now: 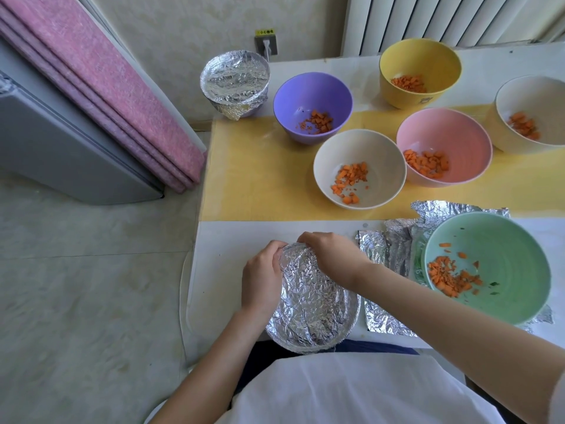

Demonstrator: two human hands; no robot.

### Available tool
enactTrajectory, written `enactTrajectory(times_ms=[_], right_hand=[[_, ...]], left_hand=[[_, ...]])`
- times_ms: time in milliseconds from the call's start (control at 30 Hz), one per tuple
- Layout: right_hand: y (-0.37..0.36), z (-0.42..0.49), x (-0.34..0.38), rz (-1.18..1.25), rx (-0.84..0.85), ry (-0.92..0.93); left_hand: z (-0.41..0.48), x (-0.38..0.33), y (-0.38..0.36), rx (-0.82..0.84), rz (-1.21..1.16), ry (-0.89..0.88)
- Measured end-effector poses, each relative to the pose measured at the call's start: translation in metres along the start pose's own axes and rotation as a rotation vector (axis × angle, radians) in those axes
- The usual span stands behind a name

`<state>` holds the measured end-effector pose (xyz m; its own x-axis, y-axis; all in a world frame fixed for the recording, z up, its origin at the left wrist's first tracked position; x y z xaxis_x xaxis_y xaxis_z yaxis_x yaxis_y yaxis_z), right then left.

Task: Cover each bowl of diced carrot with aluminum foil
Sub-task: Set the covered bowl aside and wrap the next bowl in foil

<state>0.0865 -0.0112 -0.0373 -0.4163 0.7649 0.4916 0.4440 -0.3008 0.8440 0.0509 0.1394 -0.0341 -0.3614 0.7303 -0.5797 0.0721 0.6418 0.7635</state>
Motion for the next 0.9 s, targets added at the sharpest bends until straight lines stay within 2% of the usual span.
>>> enactTrajectory(times_ms=[167,333,567,733,900], right_hand=[[0.013,0.001,0.018,-0.23,0.13,0.101],[0.012,0.004,0.015,-0.135,0.132,0.059],[0.002,-0.005,0.0,0.068,-0.031,0.053],[-0.002,0.0,-0.004,0.106,-0.089,0.022],[-0.005,0.003,-0.006,0.12,-0.091,0.004]], left_hand=[[-0.002,0.0,0.0,-0.001,0.004,-0.02],[-0.003,0.001,0.0,-0.013,0.007,-0.027],[-0.009,0.011,0.006,-0.052,-0.011,0.027],[-0.013,0.006,0.006,-0.008,0.018,0.024],[-0.002,0.001,0.002,0.062,-0.066,-0.023]])
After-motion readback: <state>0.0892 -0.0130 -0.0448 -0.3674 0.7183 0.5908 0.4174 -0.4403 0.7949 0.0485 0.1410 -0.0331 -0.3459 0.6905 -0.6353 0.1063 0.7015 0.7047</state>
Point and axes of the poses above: each hand's wrist, its own z-axis towards the middle knuckle, its own y-axis out of the back of the hand, x = y × z, the point moved 1 cm from there along z, towards the middle knuckle, and after that the axes turned 13 degrees about y, right-handed, at the moved point
